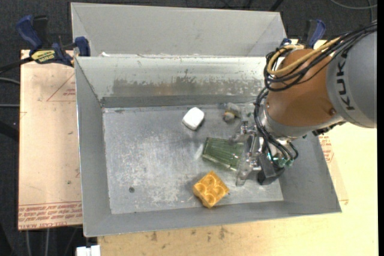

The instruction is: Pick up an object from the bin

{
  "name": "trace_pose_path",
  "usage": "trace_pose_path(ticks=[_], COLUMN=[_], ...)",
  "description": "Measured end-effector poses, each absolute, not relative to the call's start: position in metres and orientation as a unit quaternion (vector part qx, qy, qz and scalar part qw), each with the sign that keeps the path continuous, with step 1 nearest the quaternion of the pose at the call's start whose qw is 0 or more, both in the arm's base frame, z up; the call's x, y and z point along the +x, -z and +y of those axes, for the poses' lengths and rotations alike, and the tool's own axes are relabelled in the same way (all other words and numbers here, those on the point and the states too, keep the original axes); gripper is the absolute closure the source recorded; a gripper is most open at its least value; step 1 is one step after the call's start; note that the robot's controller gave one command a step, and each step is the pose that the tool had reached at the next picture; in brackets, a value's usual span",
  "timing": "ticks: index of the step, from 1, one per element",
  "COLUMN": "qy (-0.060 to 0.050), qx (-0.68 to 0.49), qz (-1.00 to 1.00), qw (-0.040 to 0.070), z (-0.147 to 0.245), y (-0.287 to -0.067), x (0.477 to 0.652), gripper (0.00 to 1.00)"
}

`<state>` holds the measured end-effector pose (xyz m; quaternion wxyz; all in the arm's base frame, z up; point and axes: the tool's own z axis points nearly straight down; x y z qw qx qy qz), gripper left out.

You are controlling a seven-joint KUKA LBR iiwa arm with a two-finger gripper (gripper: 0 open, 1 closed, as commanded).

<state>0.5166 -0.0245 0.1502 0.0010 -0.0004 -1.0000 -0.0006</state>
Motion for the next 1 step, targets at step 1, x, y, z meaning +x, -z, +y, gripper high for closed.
trace_pose_path(ticks=[1], qy=[0.001], qx=[0.057], qz=[-0.998], qw=[-0.011], z=[-0.0326], y=[-0.1303], x=[0.5227], gripper=[0.0])
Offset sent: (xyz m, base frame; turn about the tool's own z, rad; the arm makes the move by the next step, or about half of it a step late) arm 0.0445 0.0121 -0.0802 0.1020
